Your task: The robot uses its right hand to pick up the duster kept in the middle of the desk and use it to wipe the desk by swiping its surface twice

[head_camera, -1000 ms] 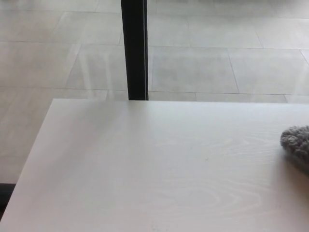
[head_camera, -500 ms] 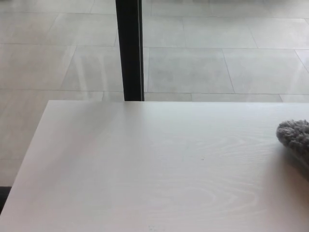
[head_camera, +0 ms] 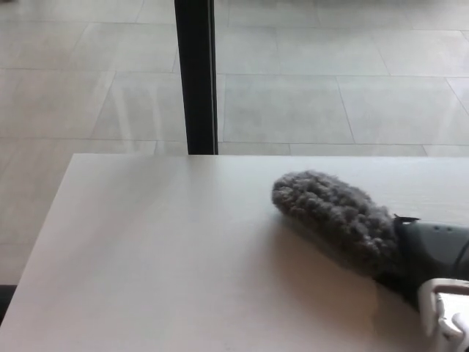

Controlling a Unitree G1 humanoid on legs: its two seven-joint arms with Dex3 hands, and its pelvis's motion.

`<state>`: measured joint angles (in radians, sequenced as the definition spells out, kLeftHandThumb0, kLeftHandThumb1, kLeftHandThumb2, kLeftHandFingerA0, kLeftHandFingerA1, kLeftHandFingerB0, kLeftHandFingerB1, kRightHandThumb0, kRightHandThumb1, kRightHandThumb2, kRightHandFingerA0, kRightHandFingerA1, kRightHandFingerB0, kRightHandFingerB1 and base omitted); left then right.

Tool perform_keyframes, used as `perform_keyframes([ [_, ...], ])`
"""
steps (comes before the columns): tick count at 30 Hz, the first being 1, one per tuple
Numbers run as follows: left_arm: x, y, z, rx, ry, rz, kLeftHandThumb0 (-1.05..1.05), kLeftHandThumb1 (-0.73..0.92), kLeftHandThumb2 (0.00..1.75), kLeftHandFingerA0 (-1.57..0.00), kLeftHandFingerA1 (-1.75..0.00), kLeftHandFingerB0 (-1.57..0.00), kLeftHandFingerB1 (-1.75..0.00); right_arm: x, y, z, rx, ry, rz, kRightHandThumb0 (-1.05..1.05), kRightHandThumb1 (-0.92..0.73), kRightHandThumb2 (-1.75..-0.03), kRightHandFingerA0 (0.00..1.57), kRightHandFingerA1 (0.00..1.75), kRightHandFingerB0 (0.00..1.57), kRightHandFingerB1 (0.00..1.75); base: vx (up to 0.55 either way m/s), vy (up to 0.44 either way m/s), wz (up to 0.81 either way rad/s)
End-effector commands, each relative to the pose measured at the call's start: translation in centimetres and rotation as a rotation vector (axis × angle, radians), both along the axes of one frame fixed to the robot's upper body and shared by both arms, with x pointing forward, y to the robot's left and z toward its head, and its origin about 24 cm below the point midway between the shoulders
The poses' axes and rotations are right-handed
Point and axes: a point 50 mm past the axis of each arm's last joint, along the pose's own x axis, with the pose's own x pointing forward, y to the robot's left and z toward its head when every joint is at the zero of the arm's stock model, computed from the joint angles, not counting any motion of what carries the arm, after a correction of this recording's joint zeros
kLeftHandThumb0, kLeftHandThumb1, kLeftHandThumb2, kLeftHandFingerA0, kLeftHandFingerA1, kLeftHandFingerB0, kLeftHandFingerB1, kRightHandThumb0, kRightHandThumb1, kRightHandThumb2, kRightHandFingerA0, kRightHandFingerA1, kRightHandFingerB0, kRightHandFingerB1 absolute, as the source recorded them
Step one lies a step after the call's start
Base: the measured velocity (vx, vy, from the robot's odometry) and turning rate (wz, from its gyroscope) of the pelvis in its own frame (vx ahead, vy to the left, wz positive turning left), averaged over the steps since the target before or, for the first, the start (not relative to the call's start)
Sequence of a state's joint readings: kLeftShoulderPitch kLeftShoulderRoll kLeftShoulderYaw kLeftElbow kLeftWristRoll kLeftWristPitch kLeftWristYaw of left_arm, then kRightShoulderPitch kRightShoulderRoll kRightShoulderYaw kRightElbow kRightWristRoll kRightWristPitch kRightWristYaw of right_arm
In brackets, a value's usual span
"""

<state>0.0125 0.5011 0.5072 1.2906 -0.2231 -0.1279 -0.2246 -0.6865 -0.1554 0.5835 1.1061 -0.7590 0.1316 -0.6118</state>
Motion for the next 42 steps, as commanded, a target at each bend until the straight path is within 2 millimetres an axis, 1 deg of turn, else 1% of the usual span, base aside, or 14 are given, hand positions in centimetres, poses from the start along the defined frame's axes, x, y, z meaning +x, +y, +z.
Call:
perform_keyframes([
  [1, 0.0, 0.4, 0.3, -0.001, -0.007, 0.017, -0.46, 0.69, 0.60, -0.71, -0.59, -0.58, -0.49, -2.2, 4.6, -2.8, -0.017, 0.117, 0.179, -0.39, -0.73, -0.69, 0.89, 1.75, 0.69, 1.47, 0.00, 0.000, 0.00],
  [3, -0.1, 0.6, 0.5, -0.003, -0.009, 0.023, -0.48, 0.66, 0.59, -0.70, -0.58, -0.57, -0.48, -3.0, 6.2, -3.1, -0.070, 0.085, 0.284, -0.37, -0.67, -0.77, 0.92, 1.75, 0.71, 1.60, 0.00, 0.000, 0.00],
  [5, -0.1, 0.7, 0.6, -0.024, -0.038, 0.046, -0.47, 0.62, 0.57, -0.67, -0.59, -0.56, -0.49, -3.6, 7.2, -3.1, -0.082, 0.060, 0.390, -0.30, -0.64, -0.87, 1.16, 1.71, 0.74, 1.37, 0.00, 0.000, 0.00],
  [6, -0.1, 0.7, 0.6, -0.026, -0.039, 0.046, -0.47, 0.62, 0.57, -0.67, -0.59, -0.56, -0.49, -3.7, 7.3, -3.1, -0.082, 0.058, 0.395, -0.30, -0.64, -0.87, 1.16, 1.71, 0.74, 1.37, 0.00, 0.000, 0.00],
  [7, 0.0, 0.6, 0.5, -0.031, -0.039, 0.056, -0.46, 0.62, 0.58, -0.68, -0.59, -0.58, -0.49, -3.8, 7.4, -3.1, -0.095, 0.045, 0.405, -0.33, -0.63, -0.82, 0.90, 1.75, 0.69, 1.59, 0.00, 0.000, 0.00],
  [9, 0.1, 0.5, 0.5, -0.027, -0.030, 0.037, -0.46, 0.66, 0.59, -0.68, -0.61, -0.55, -0.50, -4.7, 8.2, -3.2, -0.115, -0.010, 0.482, -0.32, -0.56, -0.87, 0.90, 1.75, 0.69, 1.59, 0.00, 0.000, 0.00],
  [12, 0.1, 0.5, 0.4, -0.019, -0.031, 0.036, -0.46, 0.65, 0.59, -0.69, -0.60, -0.57, -0.50, -5.8, 9.6, -2.8, -0.086, 0.006, 0.613, -0.30, -0.50, -1.03, 1.21, 1.66, 0.85, 1.30, 0.00, 0.000, 0.00],
  [13, 0.1, 0.5, 0.4, -0.041, -0.052, 0.077, -0.46, 0.60, 0.59, -0.69, -0.64, -0.57, -0.51, -6.1, 9.9, -2.8, -0.070, 0.009, 0.633, -0.35, -0.53, -0.97, 1.02, 1.75, 0.85, 1.05, 0.00, 0.000, 0.00],
  [17, 0.1, 0.8, 0.7, -0.004, -0.019, 0.030, -0.48, 0.65, 0.60, -0.67, -0.59, -0.57, -0.49, -6.8, 10.3, -2.4, -0.049, -0.005, 0.711, -0.33, -0.53, -1.01, 1.02, 1.75, 0.89, 1.02, 0.00, 0.000, 0.00],
  [26, 0.0, 0.9, 0.8, -0.021, -0.039, 0.043, -0.48, 0.62, 0.58, -0.67, -0.62, -0.56, -0.51, -7.3, 7.6, -1.2, -0.103, 0.011, 0.772, -0.35, -0.59, -0.86, 0.89, 1.75, 0.81, 1.17, 0.00, 0.000, 0.00],
  [37, -0.3, 0.7, 0.5, 0.009, -0.001, 0.015, -0.48, 0.65, 0.59, -0.73, -0.59, -0.58, -0.48, -4.6, 5.7, 0.3, -0.159, 0.004, 0.699, -0.34, -0.63, -0.71, 0.86, 1.75, 0.76, 1.25, 0.00, 0.000, 0.00],
  [38, -0.4, 0.7, 0.5, 0.015, 0.012, 0.009, -0.49, 0.65, 0.59, -0.74, -0.57, -0.59, -0.47, -3.8, 5.6, 0.6, -0.190, -0.029, 0.686, -0.43, -0.51, -0.97, 1.16, 1.33, 0.81, 1.01, 0.00, 0.000, 0.00],
  [39, -0.4, 0.6, 0.5, 0.011, 0.006, 0.011, -0.48, 0.66, 0.59, -0.73, -0.58, -0.59, -0.48, -3.3, 5.5, 0.7, -0.210, -0.020, 0.669, -0.34, -0.63, -0.74, 0.87, 1.75, 0.76, 1.20, 0.00, 0.000, 0.00],
  [42, -0.4, 0.5, 0.4, 0.001, 0.003, 0.008, -0.46, 0.68, 0.60, -0.70, -0.60, -0.56, -0.49, -1.7, 4.3, 0.6, -0.213, 0.023, 0.575, -0.33, -0.59, -0.76, 0.88, 1.75, 0.76, 1.26, 0.00, 0.000, 0.00],
])
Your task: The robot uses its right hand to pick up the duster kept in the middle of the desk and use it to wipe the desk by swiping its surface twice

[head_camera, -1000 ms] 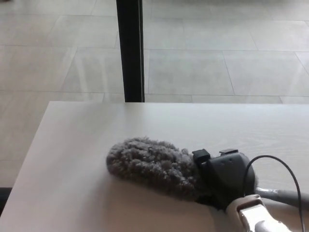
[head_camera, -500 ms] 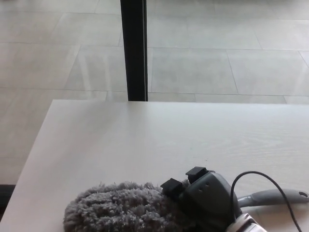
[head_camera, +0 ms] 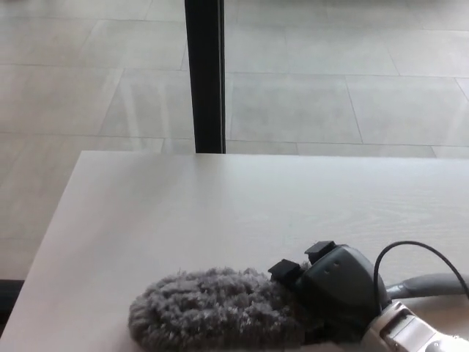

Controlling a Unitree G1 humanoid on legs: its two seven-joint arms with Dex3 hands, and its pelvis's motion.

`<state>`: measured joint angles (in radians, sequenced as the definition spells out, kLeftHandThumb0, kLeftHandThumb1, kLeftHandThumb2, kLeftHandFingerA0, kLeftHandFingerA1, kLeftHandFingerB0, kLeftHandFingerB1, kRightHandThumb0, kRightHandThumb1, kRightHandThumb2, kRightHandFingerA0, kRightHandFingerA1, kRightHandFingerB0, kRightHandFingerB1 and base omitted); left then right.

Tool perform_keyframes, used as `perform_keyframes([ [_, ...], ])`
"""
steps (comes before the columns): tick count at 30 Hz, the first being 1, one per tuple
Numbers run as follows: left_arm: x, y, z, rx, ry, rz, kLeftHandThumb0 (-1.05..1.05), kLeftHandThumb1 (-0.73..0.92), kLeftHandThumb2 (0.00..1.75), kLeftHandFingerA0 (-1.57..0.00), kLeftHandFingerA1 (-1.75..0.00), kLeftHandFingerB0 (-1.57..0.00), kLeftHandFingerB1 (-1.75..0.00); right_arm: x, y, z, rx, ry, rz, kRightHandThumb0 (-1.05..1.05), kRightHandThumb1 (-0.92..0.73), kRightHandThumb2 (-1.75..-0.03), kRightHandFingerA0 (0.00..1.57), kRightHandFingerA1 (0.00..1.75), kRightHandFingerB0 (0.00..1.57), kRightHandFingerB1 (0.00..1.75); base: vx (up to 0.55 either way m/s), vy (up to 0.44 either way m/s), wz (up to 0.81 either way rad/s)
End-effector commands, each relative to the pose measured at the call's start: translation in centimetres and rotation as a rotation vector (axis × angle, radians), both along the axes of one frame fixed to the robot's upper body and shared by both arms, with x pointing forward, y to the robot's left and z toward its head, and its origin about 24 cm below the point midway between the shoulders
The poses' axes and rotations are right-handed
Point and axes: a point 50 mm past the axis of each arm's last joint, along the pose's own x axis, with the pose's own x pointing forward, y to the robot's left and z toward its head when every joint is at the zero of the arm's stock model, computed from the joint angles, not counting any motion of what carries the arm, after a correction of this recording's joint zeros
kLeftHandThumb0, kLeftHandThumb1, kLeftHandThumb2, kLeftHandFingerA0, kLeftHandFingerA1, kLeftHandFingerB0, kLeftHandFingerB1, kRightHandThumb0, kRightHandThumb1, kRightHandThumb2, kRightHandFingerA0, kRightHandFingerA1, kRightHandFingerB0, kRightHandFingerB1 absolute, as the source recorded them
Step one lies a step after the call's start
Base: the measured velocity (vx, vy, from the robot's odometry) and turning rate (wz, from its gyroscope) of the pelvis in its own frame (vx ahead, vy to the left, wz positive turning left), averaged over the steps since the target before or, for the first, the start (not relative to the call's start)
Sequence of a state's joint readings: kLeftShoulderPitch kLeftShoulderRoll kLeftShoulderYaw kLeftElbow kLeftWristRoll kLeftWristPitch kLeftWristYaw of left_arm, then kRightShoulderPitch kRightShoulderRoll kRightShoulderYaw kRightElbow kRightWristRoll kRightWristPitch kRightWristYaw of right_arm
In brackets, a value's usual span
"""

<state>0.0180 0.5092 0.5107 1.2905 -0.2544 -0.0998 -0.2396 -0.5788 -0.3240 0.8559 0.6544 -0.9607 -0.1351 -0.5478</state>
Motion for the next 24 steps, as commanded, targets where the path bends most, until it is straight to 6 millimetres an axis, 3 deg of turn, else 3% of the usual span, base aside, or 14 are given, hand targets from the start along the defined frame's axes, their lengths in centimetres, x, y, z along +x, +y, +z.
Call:
perform_keyframes([
  [1, -0.2, 0.4, 0.4, 0.035, 0.017, -0.036, -0.47, 0.69, 0.61, -0.69, -0.59, -0.54, -0.47, 2.3, -2.4, -0.4, -0.058, 0.052, -0.145, -0.33, -0.60, -0.74, 0.89, 1.75, 0.79, 1.20, 0.00, 0.000, 0.00],
  [2, -0.2, 0.4, 0.4, 0.040, 0.023, -0.040, -0.46, 0.70, 0.61, -0.71, -0.57, -0.56, -0.47, 2.5, -2.7, -0.5, -0.048, 0.057, -0.169, -0.42, -0.49, -0.98, 1.18, 1.33, 0.83, 1.05, 0.00, 0.000, 0.00],
  [4, -0.3, 0.3, 0.3, 0.041, 0.027, -0.035, -0.48, 0.69, 0.60, -0.71, -0.56, -0.54, -0.46, 3.1, -3.4, -0.6, -0.083, 0.066, -0.236, -0.37, -0.64, -0.74, 0.95, 1.75, 0.73, 1.33, 0.00, 0.000, 0.00],
  [5, -0.3, 0.3, 0.3, 0.055, 0.045, -0.044, -0.50, 0.69, 0.61, -0.73, -0.56, -0.55, -0.46, 3.3, -3.8, -0.6, -0.071, 0.053, -0.270, -0.49, -0.54, -0.98, 1.23, 1.39, 0.80, 1.08, 0.00, 0.000, 0.00],
  [7, -0.3, 0.2, 0.2, 0.050, 0.041, -0.039, -0.50, 0.67, 0.60, -0.72, -0.56, -0.57, -0.46, 3.7, -4.8, -0.5, -0.070, 0.079, -0.362, -0.39, -0.65, -0.71, 1.00, 1.75, 0.71, 1.02, 0.00, 0.000, 0.00],
  [8, -0.3, 0.2, 0.2, 0.053, 0.041, -0.051, -0.49, 0.69, 0.61, -0.70, -0.57, -0.56, -0.47, 4.1, -5.5, -0.5, -0.089, 0.116, -0.426, -0.38, -0.65, -0.72, 0.96, 1.75, 0.64, 1.32, 0.00, 0.000, 0.00],
  [11, -0.2, 0.0, -0.1, 0.007, 0.006, 0.008, -0.47, 0.66, 0.59, -0.72, -0.61, -0.59, -0.50, 3.9, -8.7, -0.8, -0.078, 0.118, -0.576, -0.48, -0.57, -0.98, 1.24, 1.41, 0.82, 1.10, 0.00, 0.000, 0.00],
  [12, -0.3, -0.1, -0.1, 0.013, 0.008, -0.002, -0.49, 0.67, 0.60, -0.72, -0.59, -0.58, -0.49, 3.8, -9.5, -0.9, -0.076, 0.113, -0.606, -0.37, -0.65, -0.67, 0.95, 1.75, 0.75, 1.38, 0.00, 0.000, 0.00],
  [13, -0.3, -0.1, -0.2, 0.014, 0.012, -0.011, -0.49, 0.68, 0.60, -0.70, -0.58, -0.57, -0.48, 3.6, -10.6, -1.1, -0.091, 0.126, -0.650, -0.42, -0.49, -0.94, 1.24, 1.38, 0.83, 1.09, 0.00, 0.000, 0.00],
  [17, -0.5, -0.2, -0.3, 0.025, 0.016, -0.017, -0.50, 0.67, 0.60, -0.73, -0.57, -0.57, -0.47, 2.2, -15.4, -1.6, -0.073, 0.201, -0.901, -0.39, -0.65, -0.67, 0.93, 1.75, 0.73, 1.42, 0.00, 0.000, 0.00],
  [18, -0.5, -0.3, -0.4, 0.013, 0.011, 0.000, -0.49, 0.66, 0.58, -0.72, -0.59, -0.56, -0.48, 1.7, -16.5, -1.7, -0.050, 0.190, -0.963, -0.45, -0.47, -0.93, 1.25, 1.38, 0.86, 1.10, 0.00, 0.000, 0.00],
  [20, -0.5, -0.3, -0.4, 0.013, 0.013, 0.000, -0.48, 0.67, 0.60, -0.74, -0.61, -0.57, -0.48, 1.2, -17.6, -1.8, 0.005, 0.217, -1.047, -0.44, -0.64, -0.59, 0.94, 1.75, 0.80, 1.27, 0.00, 0.000, 0.00],
  [22, -0.6, -0.4, -0.4, -0.003, -0.002, 0.007, -0.44, 0.69, 0.60, -0.70, -0.63, -0.56, -0.49, 0.5, -19.6, -1.7, 0.035, 0.277, -1.168, -0.44, -0.52, -0.97, 1.20, 1.36, 0.79, 1.03, 0.00, 0.000, 0.00],
  [24, -0.7, -0.5, -0.5, -0.004, 0.005, 0.010, -0.44, 0.68, 0.60, -0.72, -0.63, -0.57, -0.49, 0.1, -20.4, -1.6, 0.083, 0.270, -1.207, -0.20, -0.59, -0.54, 0.90, 1.60, 0.81, 0.81, 0.00, 0.000, 0.00],
])
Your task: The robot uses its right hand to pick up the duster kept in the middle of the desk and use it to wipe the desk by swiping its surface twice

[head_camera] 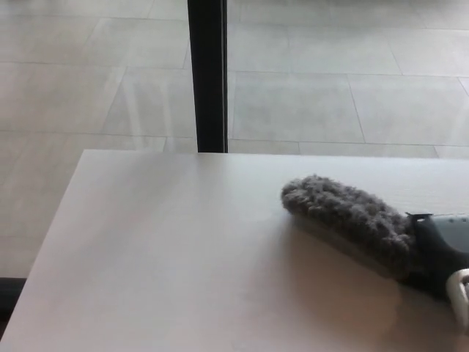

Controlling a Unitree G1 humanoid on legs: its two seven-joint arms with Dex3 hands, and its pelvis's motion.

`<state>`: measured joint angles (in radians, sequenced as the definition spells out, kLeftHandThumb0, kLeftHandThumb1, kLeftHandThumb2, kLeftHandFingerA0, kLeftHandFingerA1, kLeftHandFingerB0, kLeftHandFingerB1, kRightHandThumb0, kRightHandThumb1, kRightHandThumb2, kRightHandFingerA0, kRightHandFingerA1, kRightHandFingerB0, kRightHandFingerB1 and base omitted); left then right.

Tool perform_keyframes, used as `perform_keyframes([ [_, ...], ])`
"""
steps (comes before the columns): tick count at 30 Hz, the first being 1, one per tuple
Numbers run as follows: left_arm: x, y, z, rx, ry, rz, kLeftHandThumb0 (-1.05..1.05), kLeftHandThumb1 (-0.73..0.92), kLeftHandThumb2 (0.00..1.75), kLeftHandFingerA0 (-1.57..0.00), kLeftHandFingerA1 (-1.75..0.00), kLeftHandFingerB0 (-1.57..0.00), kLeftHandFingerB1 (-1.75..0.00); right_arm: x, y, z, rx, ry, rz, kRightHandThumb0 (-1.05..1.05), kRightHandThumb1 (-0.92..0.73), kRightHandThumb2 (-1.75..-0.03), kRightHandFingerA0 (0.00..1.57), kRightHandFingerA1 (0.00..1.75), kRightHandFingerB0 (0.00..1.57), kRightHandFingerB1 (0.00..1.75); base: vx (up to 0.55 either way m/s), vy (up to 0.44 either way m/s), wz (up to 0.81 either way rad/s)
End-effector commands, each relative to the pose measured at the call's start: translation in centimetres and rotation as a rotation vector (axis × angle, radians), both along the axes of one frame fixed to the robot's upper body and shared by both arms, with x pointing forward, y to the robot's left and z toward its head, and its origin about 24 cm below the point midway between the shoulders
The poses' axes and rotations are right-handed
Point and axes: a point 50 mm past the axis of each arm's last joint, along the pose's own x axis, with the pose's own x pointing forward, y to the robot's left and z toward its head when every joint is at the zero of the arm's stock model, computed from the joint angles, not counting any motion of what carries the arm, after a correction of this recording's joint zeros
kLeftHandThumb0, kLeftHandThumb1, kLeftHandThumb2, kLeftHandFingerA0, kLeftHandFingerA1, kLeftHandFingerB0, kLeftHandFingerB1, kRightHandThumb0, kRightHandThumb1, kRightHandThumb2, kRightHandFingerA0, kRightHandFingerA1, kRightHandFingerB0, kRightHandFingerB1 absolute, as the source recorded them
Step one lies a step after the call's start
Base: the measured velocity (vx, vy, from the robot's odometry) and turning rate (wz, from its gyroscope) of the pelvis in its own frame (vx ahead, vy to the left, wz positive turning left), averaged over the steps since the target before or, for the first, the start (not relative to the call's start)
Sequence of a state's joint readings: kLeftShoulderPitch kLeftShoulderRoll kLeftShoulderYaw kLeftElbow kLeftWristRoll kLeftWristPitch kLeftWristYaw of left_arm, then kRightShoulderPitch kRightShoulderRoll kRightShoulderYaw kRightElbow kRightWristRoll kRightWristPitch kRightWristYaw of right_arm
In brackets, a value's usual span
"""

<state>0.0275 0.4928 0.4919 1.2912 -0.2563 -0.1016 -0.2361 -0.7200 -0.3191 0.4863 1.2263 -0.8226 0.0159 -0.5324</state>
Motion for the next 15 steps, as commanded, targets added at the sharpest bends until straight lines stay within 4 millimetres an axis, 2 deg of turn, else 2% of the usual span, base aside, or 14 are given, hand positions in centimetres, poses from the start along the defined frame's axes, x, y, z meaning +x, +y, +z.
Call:
perform_keyframes([
  [1, -0.3, 0.1, 0.1, -0.001, -0.025, 0.026, -0.44, 0.67, 0.60, -0.68, -0.62, -0.56, -0.50, -4.2, -7.6, -2.1, 0.135, 0.168, -0.464, -0.52, -0.54, -0.67, 0.90, 1.61, 0.70, 0.86, 0.00, 0.000, 0.00],
  [2, -0.3, 0.1, 0.1, -0.005, -0.030, 0.028, -0.44, 0.67, 0.60, -0.68, -0.62, -0.56, -0.50, -4.4, -8.0, -2.1, 0.152, 0.174, -0.486, -0.52, -0.54, -0.67, 0.90, 1.61, 0.70, 0.86, 0.00, 0.000, 0.00],
  [3, -0.4, 0.1, 0.1, 0.003, -0.018, 0.012, -0.44, 0.69, 0.60, -0.70, -0.61, -0.55, -0.49, -4.7, -8.5, -2.1, 0.146, 0.162, -0.500, -0.43, -0.60, -0.59, 0.91, 1.68, 0.75, 0.79, 0.00, 0.000, 0.00],
  [4, -0.4, 0.1, 0.1, 0.004, -0.016, 0.012, -0.43, 0.69, 0.60, -0.67, -0.58, -0.55, -0.48, -4.9, -8.6, -2.1, 0.138, 0.151, -0.504, -0.42, -0.58, -0.62, 0.90, 1.70, 0.75, 0.84, 0.00, 0.000, 0.00],
  [6, -0.5, 0.2, 0.1, 0.004, -0.010, 0.012, -0.45, 0.68, 0.60, -0.66, -0.59, -0.55, -0.48, -5.3, -9.2, -2.1, 0.163, 0.148, -0.532, -0.44, -0.61, -0.58, 0.88, 1.68, 0.80, 0.78, 0.00, 0.000, 0.00],
  [7, -0.5, 0.2, 0.2, 0.001, -0.018, 0.019, -0.45, 0.66, 0.60, -0.64, -0.61, -0.54, -0.48, -5.5, -9.5, -2.2, 0.166, 0.164, -0.553, -0.44, -0.61, -0.58, 0.85, 1.69, 0.80, 0.84, 0.00, 0.000, 0.00],
  [9, -0.5, 0.3, 0.2, -0.006, -0.025, 0.024, -0.46, 0.64, 0.59, -0.65, -0.62, -0.54, -0.50, -5.9, -9.7, -2.5, 0.187, 0.148, -0.573, -0.42, -0.62, -0.58, 0.84, 1.64, 0.78, 0.85, 0.00, 0.000, 0.00],
  [10, -0.6, 0.3, 0.2, -0.010, -0.025, 0.037, -0.47, 0.64, 0.59, -0.67, -0.62, -0.55, -0.50, -6.1, -9.7, -2.6, 0.218, 0.138, -0.579, -0.43, -0.62, -0.59, 0.83, 1.63, 0.79, 0.77, 0.00, 0.000, 0.00],
  [12, -0.6, 0.2, 0.1, -0.040, -0.050, 0.068, -0.45, 0.63, 0.58, -0.65, -0.64, -0.52, -0.50, -6.1, -9.6, -2.8, 0.194, 0.152, -0.577, -0.43, -0.60, -0.58, 0.85, 1.65, 0.82, 0.76, 0.00, 0.000, 0.00],
  [13, -0.7, 0.2, 0.0, -0.037, -0.046, 0.061, -0.44, 0.65, 0.58, -0.65, -0.62, -0.53, -0.49, -6.0, -9.4, -2.8, 0.195, 0.162, -0.575, -0.42, -0.64, -0.59, 0.84, 1.65, 0.79, 0.81, 0.00, 0.000, 0.00],
  [14, -0.7, 0.0, -0.1, -0.037, -0.045, 0.059, -0.42, 0.65, 0.58, -0.64, -0.63, -0.54, -0.49, -5.8, -9.1, -2.9, 0.192, 0.174, -0.568, -0.43, -0.63, -0.62, 0.84, 1.70, 0.77, 0.94, 0.00, 0.000, 0.00],
  [15, -0.8, 0.0, -0.1, -0.037, -0.046, 0.060, -0.45, 0.66, 0.59, -0.63, -0.61, -0.53, -0.48, -5.7, -8.8, -2.9, 0.193, 0.175, -0.562, -0.44, -0.63, -0.59, 0.85, 1.62, 0.75, 0.81, 0.00, 0.000, 0.00],
])
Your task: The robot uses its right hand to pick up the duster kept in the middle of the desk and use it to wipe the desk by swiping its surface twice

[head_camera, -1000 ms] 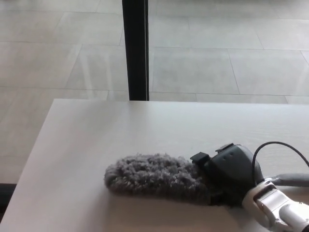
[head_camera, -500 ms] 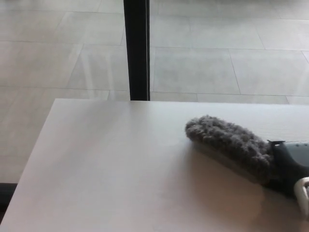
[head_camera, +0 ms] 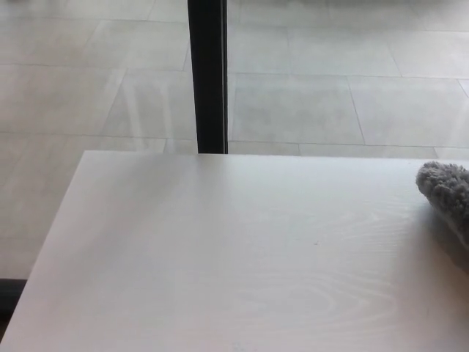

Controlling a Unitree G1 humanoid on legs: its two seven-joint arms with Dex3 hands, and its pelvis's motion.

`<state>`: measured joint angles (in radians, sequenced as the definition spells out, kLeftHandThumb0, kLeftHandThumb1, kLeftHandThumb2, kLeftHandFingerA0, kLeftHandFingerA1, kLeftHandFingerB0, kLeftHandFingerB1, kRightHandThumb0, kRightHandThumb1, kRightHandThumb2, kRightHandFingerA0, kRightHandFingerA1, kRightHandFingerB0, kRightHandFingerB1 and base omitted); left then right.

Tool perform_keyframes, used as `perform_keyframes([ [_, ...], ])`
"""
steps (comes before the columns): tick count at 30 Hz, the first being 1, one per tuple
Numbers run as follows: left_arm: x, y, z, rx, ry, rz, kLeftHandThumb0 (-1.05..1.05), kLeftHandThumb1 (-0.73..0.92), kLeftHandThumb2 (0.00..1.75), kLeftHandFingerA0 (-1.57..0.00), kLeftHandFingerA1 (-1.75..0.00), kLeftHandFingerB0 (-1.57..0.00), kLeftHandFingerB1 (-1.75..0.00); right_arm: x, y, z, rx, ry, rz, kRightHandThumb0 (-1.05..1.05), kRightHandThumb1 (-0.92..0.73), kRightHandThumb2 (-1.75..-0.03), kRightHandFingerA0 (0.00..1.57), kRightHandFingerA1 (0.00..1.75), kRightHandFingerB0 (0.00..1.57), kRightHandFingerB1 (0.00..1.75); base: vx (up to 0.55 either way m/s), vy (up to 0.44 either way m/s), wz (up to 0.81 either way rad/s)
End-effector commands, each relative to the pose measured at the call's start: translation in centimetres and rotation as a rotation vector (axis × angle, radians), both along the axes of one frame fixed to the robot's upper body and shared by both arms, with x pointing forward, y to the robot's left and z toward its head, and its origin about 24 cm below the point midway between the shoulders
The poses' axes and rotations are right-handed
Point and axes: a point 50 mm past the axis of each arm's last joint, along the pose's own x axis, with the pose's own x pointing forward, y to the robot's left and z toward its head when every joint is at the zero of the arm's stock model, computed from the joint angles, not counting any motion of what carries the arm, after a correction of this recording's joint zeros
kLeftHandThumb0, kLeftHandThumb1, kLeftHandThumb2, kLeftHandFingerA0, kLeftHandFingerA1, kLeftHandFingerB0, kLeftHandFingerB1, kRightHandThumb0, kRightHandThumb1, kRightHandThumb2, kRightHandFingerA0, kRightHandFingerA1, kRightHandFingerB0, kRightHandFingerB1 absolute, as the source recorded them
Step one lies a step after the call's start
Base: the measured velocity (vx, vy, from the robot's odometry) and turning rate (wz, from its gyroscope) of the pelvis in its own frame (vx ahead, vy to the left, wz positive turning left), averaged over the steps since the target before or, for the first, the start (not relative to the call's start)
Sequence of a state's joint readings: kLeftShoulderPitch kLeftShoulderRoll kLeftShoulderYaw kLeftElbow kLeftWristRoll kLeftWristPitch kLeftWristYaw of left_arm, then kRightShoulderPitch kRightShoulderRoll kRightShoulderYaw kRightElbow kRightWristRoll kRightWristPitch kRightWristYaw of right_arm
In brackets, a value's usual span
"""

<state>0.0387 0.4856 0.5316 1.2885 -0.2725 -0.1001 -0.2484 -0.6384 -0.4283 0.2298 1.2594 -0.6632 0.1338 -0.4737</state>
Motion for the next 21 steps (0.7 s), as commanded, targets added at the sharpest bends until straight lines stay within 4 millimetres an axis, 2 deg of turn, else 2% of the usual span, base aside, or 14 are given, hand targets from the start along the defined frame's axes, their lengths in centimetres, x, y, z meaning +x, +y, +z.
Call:
perform_keyframes([
  [1, -0.3, -0.1, -0.1, -0.011, -0.006, 0.002, -0.45, 0.66, 0.59, -0.63, -0.61, -0.53, -0.48, -1.8, -0.2, -2.5, 0.071, 0.157, -0.088, -0.44, -0.63, -0.59, 0.85, 1.62, 0.75, 0.81, 0.00, 0.000, 0.00],
  [2, -0.3, -0.2, -0.2, -0.046, -0.046, 0.048, -0.40, 0.49, 0.94, -0.61, -0.74, -0.44, -0.62, -1.6, 0.1, -2.5, 0.068, 0.145, -0.081, -0.42, -0.66, -0.59, 0.84, 1.68, 0.73, 1.00, 0.00, 0.000, 0.00],
  [3, -0.2, -0.2, -0.2, -0.036, -0.037, 0.044, -0.43, 0.65, 0.58, -0.63, -0.64, -0.54, -0.51, -1.4, 0.4, -2.5, 0.078, 0.144, -0.073, -0.42, -0.69, -0.60, 0.85, 1.67, 0.73, 1.02, 0.00, 0.000, 0.00],
  [6, -0.2, -0.1, -0.1, -0.038, -0.031, 0.036, -0.47, 0.61, 0.58, -0.63, -0.63, -0.55, -0.51, -1.3, 0.9, -2.7, 0.129, 0.104, -0.077, -0.42, -0.65, -0.59, 0.82, 1.65, 0.75, 1.00, 0.00, 0.000, 0.00],
  [9, -0.2, 0.1, 0.0, -0.023, -0.024, 0.022, -0.44, 0.66, 0.59, -0.60, -0.60, -0.52, -0.48, -0.4, 2.2, -2.8, 0.160, 0.154, -0.042, -0.42, -0.67, -0.65, 0.78, 1.51, 0.66, 0.75, 0.00, 0.000, 0.00],
  [10, -0.2, 0.1, 0.0, -0.024, -0.028, 0.027, -0.43, 0.64, 0.58, -0.61, -0.60, -0.53, -0.49, -0.3, 2.5, -2.8, 0.194, 0.141, 0.010, -0.37, -0.69, -0.62, 0.66, 1.29, 0.60, 0.66, 0.00, 0.000, 0.00],
  [11, -0.3, 0.1, 0.1, -0.020, -0.024, 0.017, -0.46, 0.63, 0.58, -0.61, -0.61, -0.53, -0.49, -0.2, 2.7, -2.9, 0.238, 0.143, 0.018, -0.33, -0.69, -0.62, 0.65, 1.32, 0.61, 0.65, 0.00, 0.000, 0.00],
  [13, -0.3, 0.1, 0.1, -0.008, -0.018, -0.008, -0.45, 0.66, 0.59, -0.60, -0.60, -0.49, -0.48, 0.1, 3.0, -2.8, 0.423, 0.154, 0.106, -0.25, -0.73, -0.61, 0.63, 0.80, 0.71, 0.64, 0.00, 0.000, 0.00],
  [14, -0.3, 0.1, 0.1, -0.008, -0.019, -0.009, -0.45, 0.66, 0.59, -0.60, -0.60, -0.49, -0.48, 0.2, 3.1, -2.8, 0.439, 0.158, 0.117, -0.25, -0.73, -0.61, 0.63, 0.80, 0.71, 0.64, 0.00, 0.000, 0.00],
  [16, -0.3, 0.0, 0.0, -0.011, -0.018, 0.000, -0.46, 0.66, 0.59, -0.60, -0.59, -0.48, -0.46, 0.5, 3.2, -2.4, 0.417, 0.190, 0.187, -0.36, -0.75, -0.62, 0.62, 0.63, 0.59, 0.51, 0.00, 0.000, 0.00],
  [18, -0.3, 0.0, 0.1, 0.000, -0.020, -0.019, -0.46, 0.68, 0.59, -0.57, -0.60, -0.45, -0.46, 0.9, 3.3, -1.7, 0.389, 0.195, 0.228, -0.69, -0.76, -0.63, 0.54, 0.86, 0.14, 0.35, 0.00, 0.000, 0.00],
  [19, -0.3, 0.0, 0.1, -0.016, -0.038, -0.005, -0.46, 0.68, 0.59, -0.57, -0.60, -0.45, -0.46, 1.0, 3.2, -1.5, 0.346, 0.210, 0.252, -0.69, -0.76, -0.63, 0.54, 0.86, 0.14, 0.35, 0.00, 0.000, 0.00],
  [20, -0.5, 0.0, 0.0, -0.016, -0.023, -0.011, -0.46, 0.70, 0.60, -0.60, -0.60, -0.47, -0.46, 1.4, 3.0, -0.6, 0.224, 0.247, 0.301, -0.88, -0.81, -0.65, 0.42, 1.08, 0.00, 0.14, 0.00, 0.000, 0.00],
  [21, -0.5, 0.0, 0.1, -0.010, -0.019, -0.019, -0.48, 0.69, 0.60, -0.62, -0.60, -0.48, -0.47, 1.7, 2.9, -0.2, 0.239, 0.249, 0.297, -1.05, -0.70, -1.10, 0.00, 0.59, 0.00, 0.01, 0.00, 0.000, 0.00],
])
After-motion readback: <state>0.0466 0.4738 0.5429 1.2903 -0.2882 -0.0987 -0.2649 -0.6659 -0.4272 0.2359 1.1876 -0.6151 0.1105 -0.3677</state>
